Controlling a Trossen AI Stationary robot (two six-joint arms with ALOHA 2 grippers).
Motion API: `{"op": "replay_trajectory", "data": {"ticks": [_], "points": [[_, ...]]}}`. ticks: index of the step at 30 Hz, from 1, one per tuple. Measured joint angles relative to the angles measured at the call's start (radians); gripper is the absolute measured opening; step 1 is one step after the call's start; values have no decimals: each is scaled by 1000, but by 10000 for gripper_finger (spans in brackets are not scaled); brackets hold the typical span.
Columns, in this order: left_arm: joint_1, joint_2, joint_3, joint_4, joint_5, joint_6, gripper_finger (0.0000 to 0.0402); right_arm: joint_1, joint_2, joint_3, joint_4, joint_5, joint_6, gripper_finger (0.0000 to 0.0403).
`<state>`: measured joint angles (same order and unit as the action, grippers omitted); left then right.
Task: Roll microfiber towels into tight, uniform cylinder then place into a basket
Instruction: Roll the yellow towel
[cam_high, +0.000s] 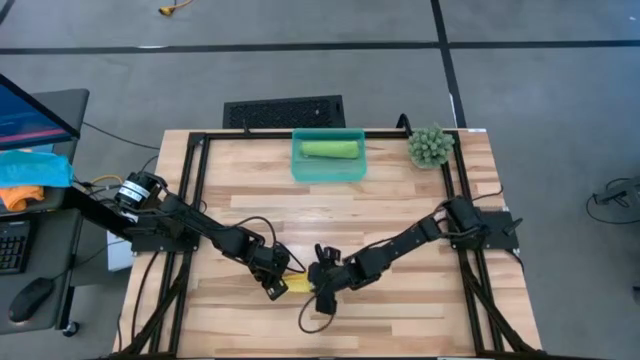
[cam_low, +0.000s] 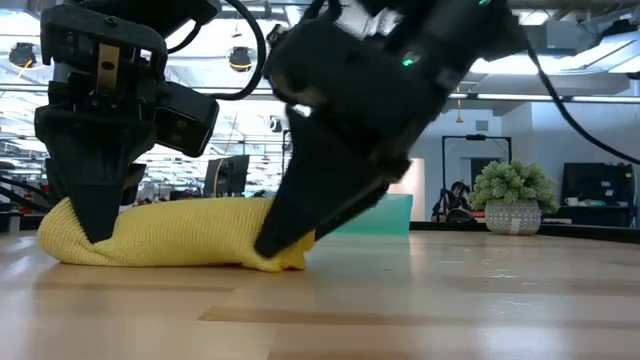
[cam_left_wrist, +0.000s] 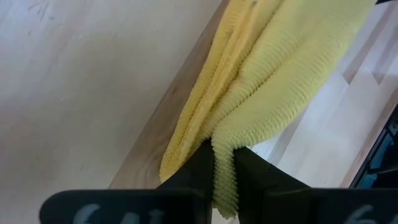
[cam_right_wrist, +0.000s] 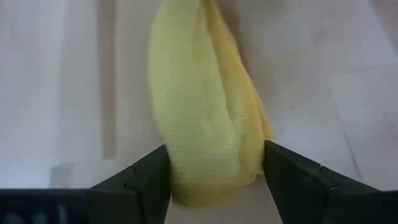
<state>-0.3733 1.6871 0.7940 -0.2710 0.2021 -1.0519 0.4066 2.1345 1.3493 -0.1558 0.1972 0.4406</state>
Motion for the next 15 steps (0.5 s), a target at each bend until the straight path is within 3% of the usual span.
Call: {"op": "replay_trajectory", "data": {"ticks": [7,15], "points": [[0,0,0,-1,1,4,27,-30,10,4,14,-107,23,255],[0,0,0,-1,2,17,27,-26,-54,0,-66,-139,31,255]]}}
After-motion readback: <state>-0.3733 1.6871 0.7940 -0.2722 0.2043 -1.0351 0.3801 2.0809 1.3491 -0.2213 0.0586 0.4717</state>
